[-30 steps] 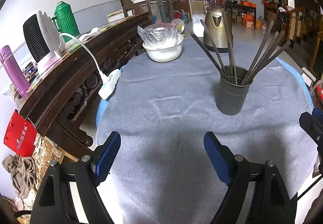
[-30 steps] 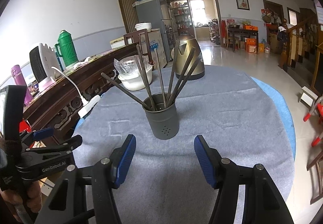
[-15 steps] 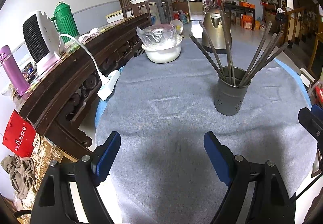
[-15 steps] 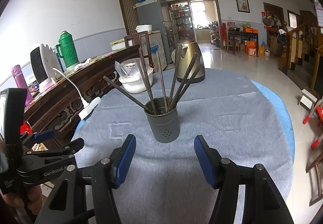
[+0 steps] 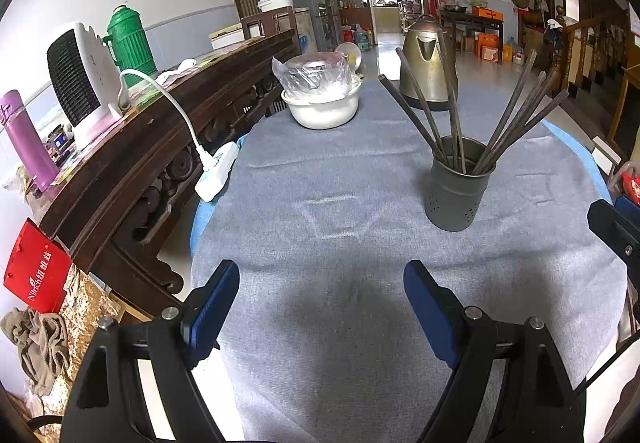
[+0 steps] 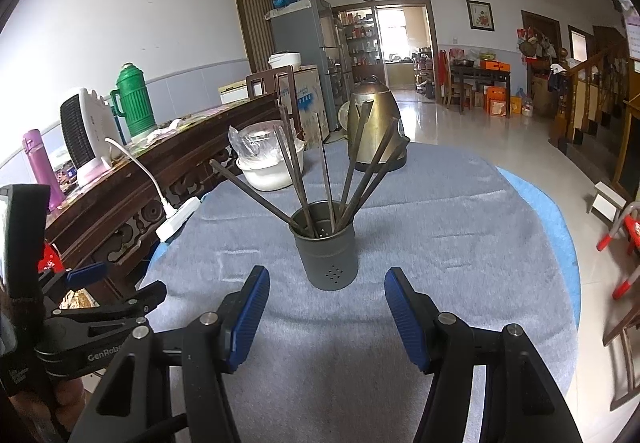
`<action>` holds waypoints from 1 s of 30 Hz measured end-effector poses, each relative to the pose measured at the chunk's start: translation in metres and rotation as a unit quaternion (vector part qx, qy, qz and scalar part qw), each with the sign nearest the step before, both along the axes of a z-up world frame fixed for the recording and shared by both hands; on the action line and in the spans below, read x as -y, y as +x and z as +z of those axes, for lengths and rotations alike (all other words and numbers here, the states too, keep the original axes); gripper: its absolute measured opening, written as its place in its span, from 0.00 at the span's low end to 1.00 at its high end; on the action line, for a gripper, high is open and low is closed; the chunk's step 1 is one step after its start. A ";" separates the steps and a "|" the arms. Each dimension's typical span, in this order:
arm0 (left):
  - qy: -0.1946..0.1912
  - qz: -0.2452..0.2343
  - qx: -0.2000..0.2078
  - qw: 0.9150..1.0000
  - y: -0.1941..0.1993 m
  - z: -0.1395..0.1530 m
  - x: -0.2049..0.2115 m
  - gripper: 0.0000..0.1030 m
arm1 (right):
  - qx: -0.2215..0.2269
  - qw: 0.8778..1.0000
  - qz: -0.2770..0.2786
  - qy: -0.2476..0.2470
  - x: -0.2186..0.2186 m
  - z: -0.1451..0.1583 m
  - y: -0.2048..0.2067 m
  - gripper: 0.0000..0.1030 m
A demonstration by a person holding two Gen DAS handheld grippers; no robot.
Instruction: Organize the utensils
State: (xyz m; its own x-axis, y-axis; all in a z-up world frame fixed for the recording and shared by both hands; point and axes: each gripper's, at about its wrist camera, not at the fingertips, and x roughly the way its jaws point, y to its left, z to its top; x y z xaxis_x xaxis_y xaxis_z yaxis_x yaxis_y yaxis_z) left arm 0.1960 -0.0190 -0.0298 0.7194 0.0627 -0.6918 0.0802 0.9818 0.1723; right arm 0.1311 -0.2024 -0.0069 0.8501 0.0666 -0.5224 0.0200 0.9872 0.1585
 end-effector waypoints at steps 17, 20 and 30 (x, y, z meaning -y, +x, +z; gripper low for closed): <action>-0.012 -0.004 0.006 1.000 -0.006 0.002 -0.012 0.82 | 0.008 1.000 -0.008 -0.024 -0.017 0.011 0.000 0.63; -0.015 -0.005 0.007 1.000 -0.007 0.002 -0.015 0.82 | 0.008 0.999 -0.011 -0.029 -0.020 0.012 0.000 0.63; -0.023 -0.008 0.013 1.000 -0.012 0.005 -0.022 0.82 | 0.007 0.999 -0.017 -0.041 -0.027 0.015 -0.002 0.63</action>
State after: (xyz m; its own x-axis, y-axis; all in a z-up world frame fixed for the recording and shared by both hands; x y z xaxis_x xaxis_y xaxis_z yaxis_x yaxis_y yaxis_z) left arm 0.1842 0.0031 -0.0245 0.7382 0.0196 -0.6743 0.0926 0.9872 0.1300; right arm 0.1289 -0.1751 0.0077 0.8584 -0.0049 -0.5129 0.0519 0.9957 0.0774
